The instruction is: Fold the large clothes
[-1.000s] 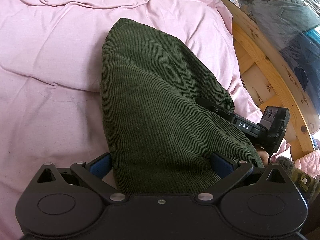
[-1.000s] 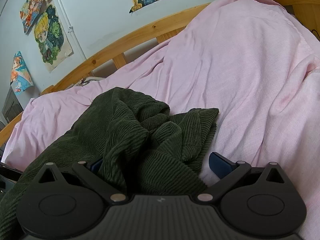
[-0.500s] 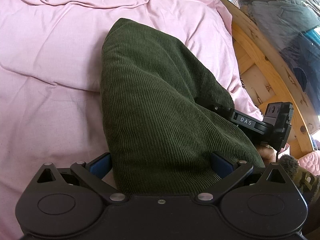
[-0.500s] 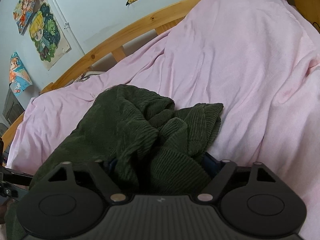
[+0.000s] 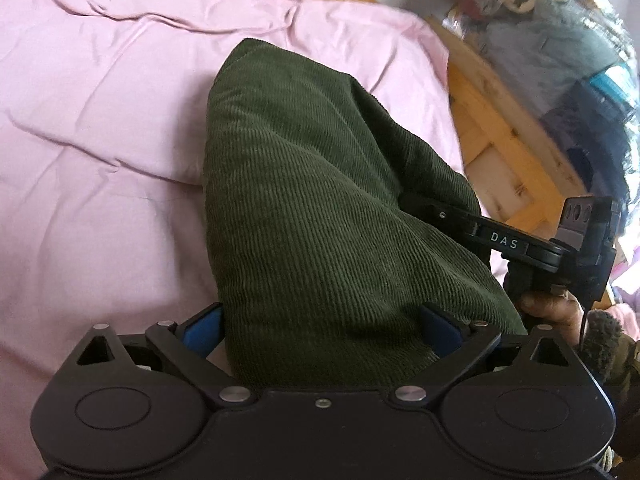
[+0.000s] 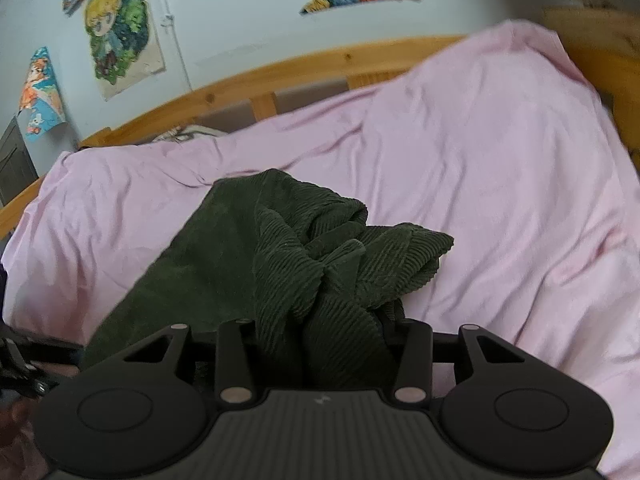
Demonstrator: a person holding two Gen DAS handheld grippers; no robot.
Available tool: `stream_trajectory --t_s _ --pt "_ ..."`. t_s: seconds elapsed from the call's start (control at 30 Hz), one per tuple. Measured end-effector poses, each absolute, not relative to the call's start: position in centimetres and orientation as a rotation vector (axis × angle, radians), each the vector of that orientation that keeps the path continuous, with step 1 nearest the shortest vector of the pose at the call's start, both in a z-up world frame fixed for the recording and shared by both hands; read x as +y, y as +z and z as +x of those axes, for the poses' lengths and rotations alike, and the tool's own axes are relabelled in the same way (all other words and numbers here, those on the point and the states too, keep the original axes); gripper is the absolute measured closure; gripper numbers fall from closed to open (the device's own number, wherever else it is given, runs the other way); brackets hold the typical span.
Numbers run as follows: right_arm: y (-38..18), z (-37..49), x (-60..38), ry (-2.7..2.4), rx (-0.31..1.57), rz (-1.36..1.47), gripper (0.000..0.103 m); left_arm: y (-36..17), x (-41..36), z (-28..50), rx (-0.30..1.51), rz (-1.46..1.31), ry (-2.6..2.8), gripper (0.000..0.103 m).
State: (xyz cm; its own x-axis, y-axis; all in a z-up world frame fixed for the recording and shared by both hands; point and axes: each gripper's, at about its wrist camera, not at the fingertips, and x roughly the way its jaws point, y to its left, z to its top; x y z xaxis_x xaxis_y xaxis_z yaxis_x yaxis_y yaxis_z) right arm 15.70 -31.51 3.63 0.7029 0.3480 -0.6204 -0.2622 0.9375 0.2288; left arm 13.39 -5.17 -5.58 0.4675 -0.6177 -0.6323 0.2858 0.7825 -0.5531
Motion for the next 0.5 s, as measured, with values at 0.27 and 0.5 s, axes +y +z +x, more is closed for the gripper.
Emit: stream_trajectory --t_s 0.27,0.5 --pt "7.4 13.8 -29.3 0.399 0.598 0.183 0.063 -5.6 -3.3 10.2 0.825 -0.502 -0.519 0.012" --pt "10.5 15.9 -25.9 0.512 0.521 0.309 0.064 -4.2 -0.2 10.4 0.813 -0.588 -0.423 0.020"
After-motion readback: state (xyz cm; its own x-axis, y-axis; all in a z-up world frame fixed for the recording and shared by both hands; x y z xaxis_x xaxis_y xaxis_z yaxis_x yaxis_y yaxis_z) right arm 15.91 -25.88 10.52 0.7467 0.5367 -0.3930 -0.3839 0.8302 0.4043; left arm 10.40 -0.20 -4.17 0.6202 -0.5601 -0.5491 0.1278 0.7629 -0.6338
